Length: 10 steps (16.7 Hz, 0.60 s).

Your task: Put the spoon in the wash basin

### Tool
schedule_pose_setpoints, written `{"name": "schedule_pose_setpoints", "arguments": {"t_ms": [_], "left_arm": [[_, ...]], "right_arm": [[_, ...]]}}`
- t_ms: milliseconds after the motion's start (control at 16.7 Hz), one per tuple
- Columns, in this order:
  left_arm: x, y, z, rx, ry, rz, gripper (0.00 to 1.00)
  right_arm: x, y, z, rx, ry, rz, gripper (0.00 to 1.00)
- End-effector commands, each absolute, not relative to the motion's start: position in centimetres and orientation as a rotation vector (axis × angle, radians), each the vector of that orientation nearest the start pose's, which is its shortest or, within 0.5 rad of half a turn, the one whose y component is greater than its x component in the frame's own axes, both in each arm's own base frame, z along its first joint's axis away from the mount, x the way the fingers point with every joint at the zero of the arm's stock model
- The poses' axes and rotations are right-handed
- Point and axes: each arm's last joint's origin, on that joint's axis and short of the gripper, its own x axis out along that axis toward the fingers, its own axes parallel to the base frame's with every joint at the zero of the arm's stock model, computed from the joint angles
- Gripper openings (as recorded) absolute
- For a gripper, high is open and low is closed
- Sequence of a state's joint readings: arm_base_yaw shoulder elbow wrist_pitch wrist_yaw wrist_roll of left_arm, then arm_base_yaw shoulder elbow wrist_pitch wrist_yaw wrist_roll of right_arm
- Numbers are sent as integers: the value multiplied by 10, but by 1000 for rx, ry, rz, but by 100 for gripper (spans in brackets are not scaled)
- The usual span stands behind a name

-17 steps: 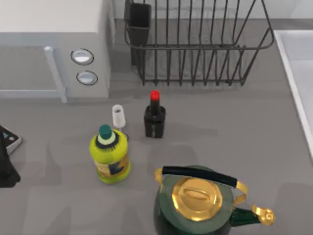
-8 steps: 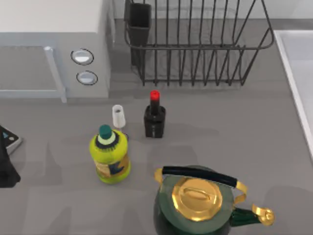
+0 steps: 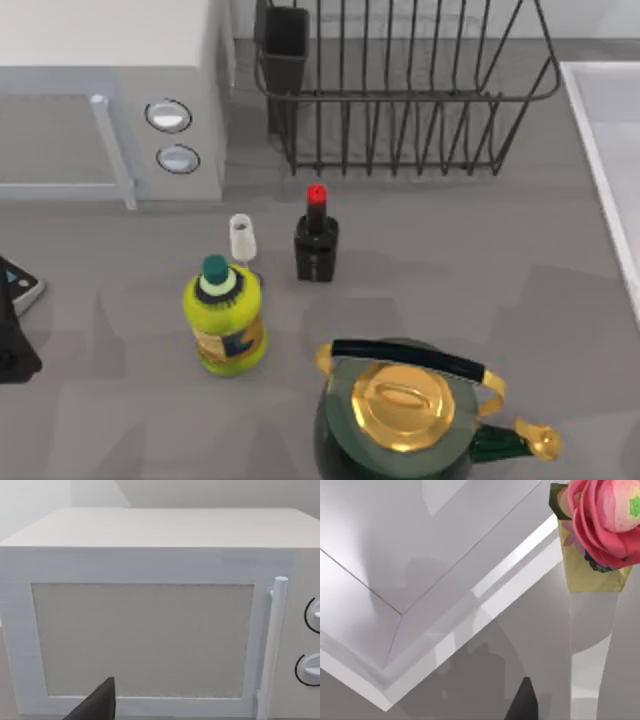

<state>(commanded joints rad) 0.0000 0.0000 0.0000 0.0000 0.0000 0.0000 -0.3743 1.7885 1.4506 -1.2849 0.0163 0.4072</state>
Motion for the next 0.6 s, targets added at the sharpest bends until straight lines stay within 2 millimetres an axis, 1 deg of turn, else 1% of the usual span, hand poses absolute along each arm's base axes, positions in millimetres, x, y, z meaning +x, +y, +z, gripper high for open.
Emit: {"name": "schedule_pose_setpoints", "arguments": {"t_ms": [180, 360, 480, 600], "left_arm": [[106, -1, 160, 0, 0, 0, 100], [106, -1, 160, 0, 0, 0, 100], [106, -1, 160, 0, 0, 0, 100], [106, -1, 160, 0, 0, 0, 100]], "right_arm": [[364, -122, 241, 599, 1544, -631, 0], [418, -120, 238, 598, 1537, -630, 0], [446, -113, 233, 596, 1520, -625, 0], [467, -104, 227, 594, 1500, -618, 0]]}}
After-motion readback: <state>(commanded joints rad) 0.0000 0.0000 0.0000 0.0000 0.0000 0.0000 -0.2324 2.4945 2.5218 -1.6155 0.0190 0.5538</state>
